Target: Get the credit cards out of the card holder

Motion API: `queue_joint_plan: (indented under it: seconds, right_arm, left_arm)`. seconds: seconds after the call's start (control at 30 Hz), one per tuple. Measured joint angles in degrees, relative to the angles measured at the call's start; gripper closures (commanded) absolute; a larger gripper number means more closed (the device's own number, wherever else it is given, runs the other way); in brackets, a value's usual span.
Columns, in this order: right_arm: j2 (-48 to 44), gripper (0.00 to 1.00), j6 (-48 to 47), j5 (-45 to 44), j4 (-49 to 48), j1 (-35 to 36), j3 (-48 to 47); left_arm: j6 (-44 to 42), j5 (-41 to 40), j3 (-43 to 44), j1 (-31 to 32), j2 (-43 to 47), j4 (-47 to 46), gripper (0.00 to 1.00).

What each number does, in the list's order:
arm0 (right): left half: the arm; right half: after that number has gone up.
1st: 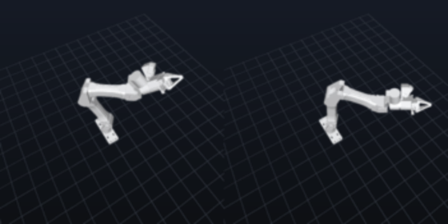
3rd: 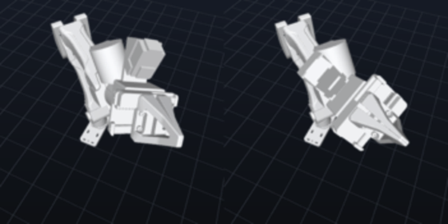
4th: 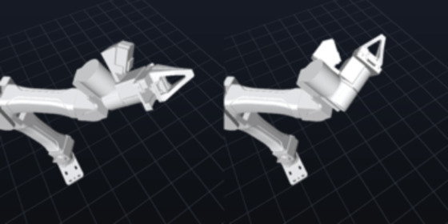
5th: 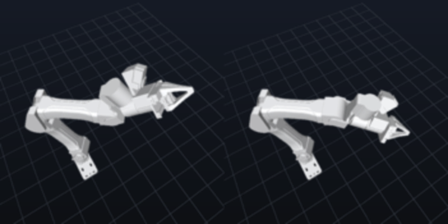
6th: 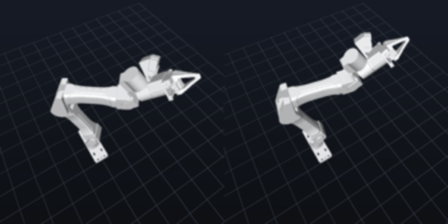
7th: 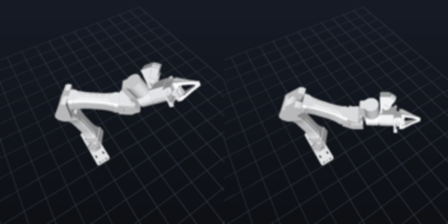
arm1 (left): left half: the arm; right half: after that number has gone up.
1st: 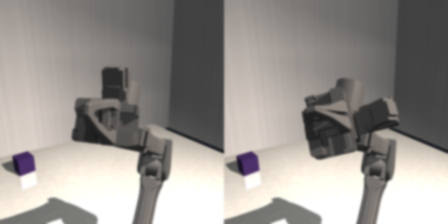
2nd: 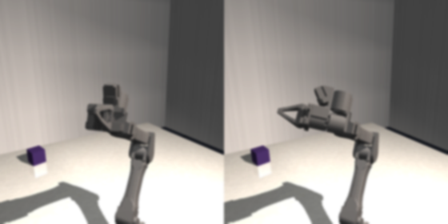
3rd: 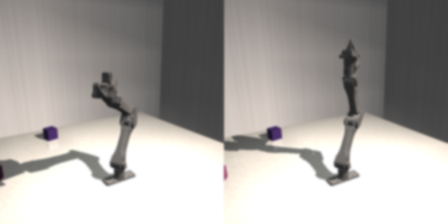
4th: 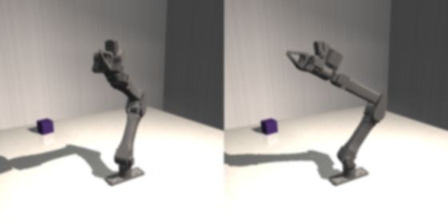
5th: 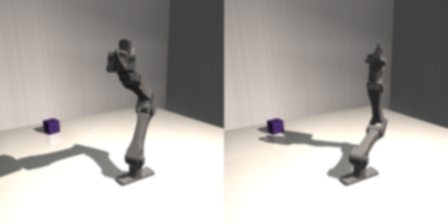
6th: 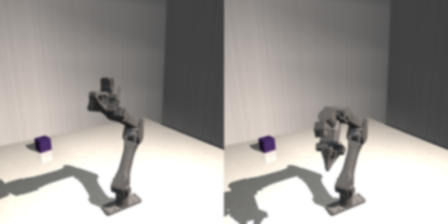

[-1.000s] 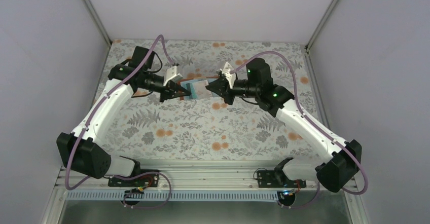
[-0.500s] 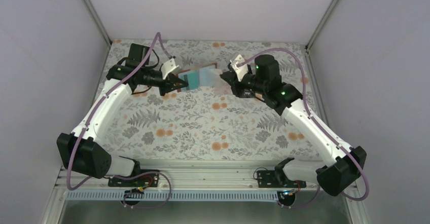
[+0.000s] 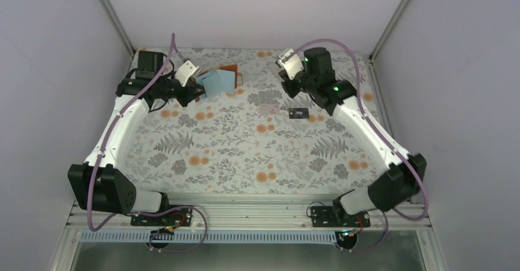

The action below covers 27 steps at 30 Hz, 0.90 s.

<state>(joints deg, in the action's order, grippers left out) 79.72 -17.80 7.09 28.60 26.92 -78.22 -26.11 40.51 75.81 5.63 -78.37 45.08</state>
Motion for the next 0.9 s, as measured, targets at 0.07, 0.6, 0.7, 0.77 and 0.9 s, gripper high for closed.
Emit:
queue_joint_plan:
  seconds: [0.07,0.6,0.7,0.77,0.9]
  right_arm:
    - [4.83,0.96,-3.54,0.66,1.6,0.0,-4.07]
    - [37.24,0.96,-30.99,-8.7,26.38,6.95,-20.15]
    - [39.01,0.96,-33.86,-11.45,27.82,9.09,-20.22]
    - [40.54,0.96,-35.12,-13.33,28.24,9.99,-20.52]
    - [42.69,0.96,-36.7,-17.0,28.39,10.75,-21.46]
  left_arm:
    - [0.61,-0.9,-0.13,-0.5,0.02,-0.5,0.98]
    - [1.75,-1.7,-0.42,-1.66,0.52,-1.77,0.97]
    - [1.75,-1.68,-0.42,-1.66,0.52,-1.77,0.98]
    - [1.75,-1.68,-0.42,-1.66,0.52,-1.77,0.98]
    - [1.75,-1.4,-0.44,-1.66,0.52,-1.77,0.98]
